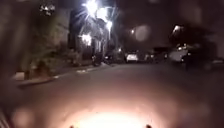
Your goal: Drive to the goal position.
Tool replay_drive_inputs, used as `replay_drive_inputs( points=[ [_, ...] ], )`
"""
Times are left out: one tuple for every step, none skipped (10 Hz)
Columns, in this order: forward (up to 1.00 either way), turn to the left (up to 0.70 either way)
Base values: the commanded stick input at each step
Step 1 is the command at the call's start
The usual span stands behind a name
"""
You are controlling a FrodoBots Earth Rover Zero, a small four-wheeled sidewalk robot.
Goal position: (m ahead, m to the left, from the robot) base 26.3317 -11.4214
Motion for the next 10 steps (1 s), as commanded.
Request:
replay_drive_inputs(
  points=[
    [0.70,0.00],
    [0.70,0.00],
    [0.70,0.00],
    [0.70,0.00],
    [0.70,0.00],
    [0.70,0.00],
    [0.70,0.00],
    [0.70,0.00],
    [0.70,0.00],
    [0.70,0.00]
  ],
)
